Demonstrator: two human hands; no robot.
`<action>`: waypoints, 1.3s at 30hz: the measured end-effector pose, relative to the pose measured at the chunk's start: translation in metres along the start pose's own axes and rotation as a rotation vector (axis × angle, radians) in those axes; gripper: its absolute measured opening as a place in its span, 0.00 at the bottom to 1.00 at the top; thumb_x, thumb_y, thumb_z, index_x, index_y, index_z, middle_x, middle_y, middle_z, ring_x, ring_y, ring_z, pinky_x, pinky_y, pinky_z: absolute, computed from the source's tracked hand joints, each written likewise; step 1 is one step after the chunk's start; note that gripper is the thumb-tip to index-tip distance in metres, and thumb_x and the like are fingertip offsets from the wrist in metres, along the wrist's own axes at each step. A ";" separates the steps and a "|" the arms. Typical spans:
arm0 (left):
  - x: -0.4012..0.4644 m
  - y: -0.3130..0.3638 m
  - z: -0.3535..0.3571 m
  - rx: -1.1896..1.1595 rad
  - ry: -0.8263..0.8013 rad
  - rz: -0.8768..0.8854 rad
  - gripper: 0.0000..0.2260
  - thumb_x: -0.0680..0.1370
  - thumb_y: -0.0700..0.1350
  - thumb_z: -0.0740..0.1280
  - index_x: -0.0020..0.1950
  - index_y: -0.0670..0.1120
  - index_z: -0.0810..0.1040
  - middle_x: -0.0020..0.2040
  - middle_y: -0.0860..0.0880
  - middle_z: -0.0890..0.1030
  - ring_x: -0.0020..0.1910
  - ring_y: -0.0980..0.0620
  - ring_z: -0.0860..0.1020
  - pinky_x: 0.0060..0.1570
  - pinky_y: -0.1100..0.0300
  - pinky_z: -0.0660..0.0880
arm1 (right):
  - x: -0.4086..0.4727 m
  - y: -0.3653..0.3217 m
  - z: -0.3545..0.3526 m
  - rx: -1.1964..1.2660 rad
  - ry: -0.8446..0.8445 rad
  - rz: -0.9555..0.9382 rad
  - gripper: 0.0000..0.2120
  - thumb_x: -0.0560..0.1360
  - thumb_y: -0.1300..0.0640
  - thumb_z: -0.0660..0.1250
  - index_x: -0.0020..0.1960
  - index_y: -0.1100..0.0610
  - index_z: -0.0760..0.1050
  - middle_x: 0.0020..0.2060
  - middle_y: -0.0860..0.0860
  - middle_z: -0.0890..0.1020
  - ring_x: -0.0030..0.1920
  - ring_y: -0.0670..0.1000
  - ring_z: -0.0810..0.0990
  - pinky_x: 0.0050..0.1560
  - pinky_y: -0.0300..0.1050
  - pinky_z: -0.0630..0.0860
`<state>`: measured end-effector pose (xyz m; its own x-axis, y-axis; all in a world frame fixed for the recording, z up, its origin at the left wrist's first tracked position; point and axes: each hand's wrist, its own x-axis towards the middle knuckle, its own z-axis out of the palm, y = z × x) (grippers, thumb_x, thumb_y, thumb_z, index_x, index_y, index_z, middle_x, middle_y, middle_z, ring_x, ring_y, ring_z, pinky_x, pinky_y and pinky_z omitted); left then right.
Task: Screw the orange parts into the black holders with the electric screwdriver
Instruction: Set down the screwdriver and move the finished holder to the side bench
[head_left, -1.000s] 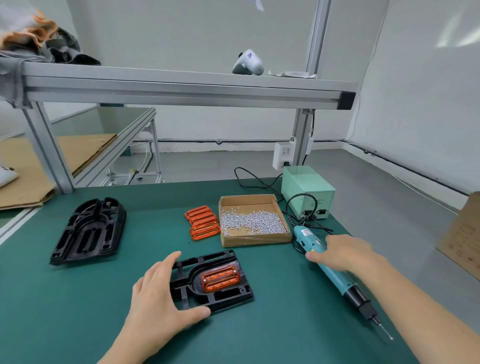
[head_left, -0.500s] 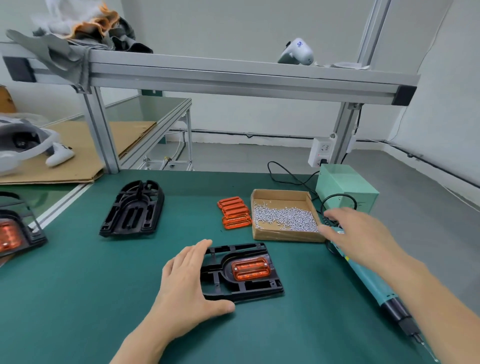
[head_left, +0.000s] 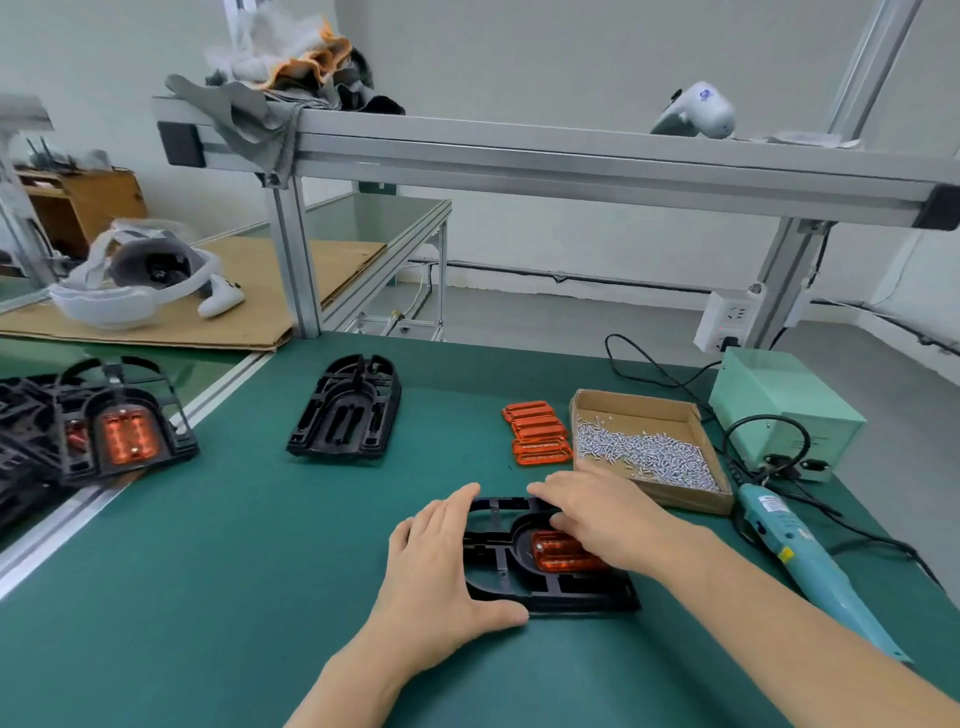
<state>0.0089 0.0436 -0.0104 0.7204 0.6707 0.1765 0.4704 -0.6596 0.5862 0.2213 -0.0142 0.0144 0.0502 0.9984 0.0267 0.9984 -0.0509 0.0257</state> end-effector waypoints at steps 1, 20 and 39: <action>0.000 0.000 -0.001 -0.001 -0.005 -0.001 0.50 0.63 0.65 0.72 0.76 0.56 0.47 0.72 0.62 0.57 0.63 0.69 0.48 0.70 0.63 0.46 | 0.000 0.001 0.000 0.007 0.009 -0.005 0.19 0.81 0.54 0.60 0.72 0.50 0.68 0.65 0.48 0.76 0.63 0.50 0.71 0.68 0.45 0.58; -0.013 -0.050 -0.040 -0.511 0.397 -0.304 0.32 0.70 0.48 0.75 0.65 0.64 0.61 0.62 0.68 0.69 0.63 0.65 0.69 0.56 0.67 0.65 | 0.045 -0.046 -0.015 0.572 0.188 0.035 0.16 0.81 0.52 0.61 0.68 0.51 0.71 0.58 0.41 0.75 0.55 0.38 0.71 0.52 0.23 0.61; -0.043 -0.109 -0.114 -0.925 0.942 -0.448 0.28 0.79 0.44 0.64 0.73 0.63 0.58 0.71 0.53 0.69 0.68 0.53 0.69 0.67 0.46 0.68 | 0.137 -0.238 -0.013 0.808 0.260 -0.118 0.19 0.83 0.54 0.58 0.73 0.55 0.66 0.62 0.47 0.73 0.59 0.43 0.71 0.51 0.24 0.60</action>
<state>-0.1320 0.1252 0.0084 -0.1836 0.9797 0.0803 -0.2025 -0.1176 0.9722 -0.0099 0.1348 0.0248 0.0358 0.9535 0.2992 0.7146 0.1849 -0.6746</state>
